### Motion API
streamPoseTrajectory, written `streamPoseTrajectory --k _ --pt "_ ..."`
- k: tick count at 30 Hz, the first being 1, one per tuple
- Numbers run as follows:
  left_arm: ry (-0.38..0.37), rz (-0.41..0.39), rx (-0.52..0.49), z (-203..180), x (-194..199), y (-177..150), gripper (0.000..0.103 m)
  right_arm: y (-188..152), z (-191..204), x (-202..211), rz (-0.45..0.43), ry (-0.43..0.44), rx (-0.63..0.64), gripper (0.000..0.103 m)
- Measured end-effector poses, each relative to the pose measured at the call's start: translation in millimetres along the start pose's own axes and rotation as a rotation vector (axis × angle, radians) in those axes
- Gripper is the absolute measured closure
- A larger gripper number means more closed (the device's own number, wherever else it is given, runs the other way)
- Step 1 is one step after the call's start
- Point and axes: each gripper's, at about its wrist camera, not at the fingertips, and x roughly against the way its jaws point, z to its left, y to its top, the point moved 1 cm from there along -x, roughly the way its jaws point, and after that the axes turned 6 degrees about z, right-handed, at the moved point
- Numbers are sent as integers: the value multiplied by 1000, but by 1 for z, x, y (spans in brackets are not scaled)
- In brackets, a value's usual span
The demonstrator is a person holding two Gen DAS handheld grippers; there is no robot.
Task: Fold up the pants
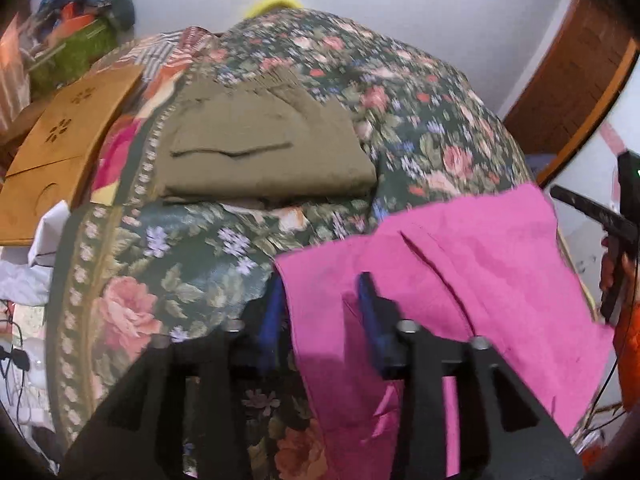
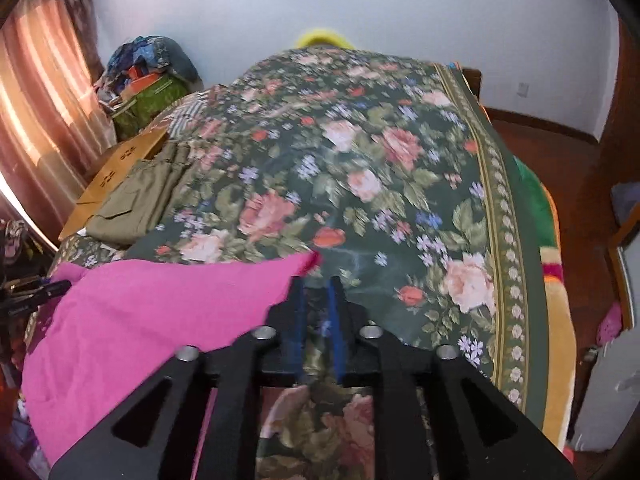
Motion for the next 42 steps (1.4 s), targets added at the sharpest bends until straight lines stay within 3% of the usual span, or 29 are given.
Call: streamPoseTrajectory --k 2,3,7,10,14,19,24,30,32,34,42 --pt "28 -34 13 3 11 6 62 4 15 7 -26 27 35 65" --pt "35 -44 13 2 16 9 62 6 22 9 -32 42 54 64" --pt "3 -59 -24 -13 23 24 62 12 58 2 -6 123 135 64" --pt "-43 -27 -78 -37 13 26 62 11 81 -18 63 196 160 64" --pt "-48 41 -175 -73 -13 21 62 -4 105 -48 166 174 236 64" --pt "-60 130 -230 -88 -41 8 61 -17 102 -55 228 177 267 64" --pt "-104 146 -175 -78 -45 8 60 -23 95 -53 255 178 286 63" --pt "-36 53 -146 -70 -6 8 58 -20 97 -35 230 144 248 64" --pt "-12 11 -119 -63 12 4 45 -22 96 -22 213 131 239 62" --pt "1 -30 -92 -55 30 -1 39 -26 93 -7 191 124 225 57" --pt "-21 -19 37 -37 67 -45 29 -52 97 54 91 91 210 53"
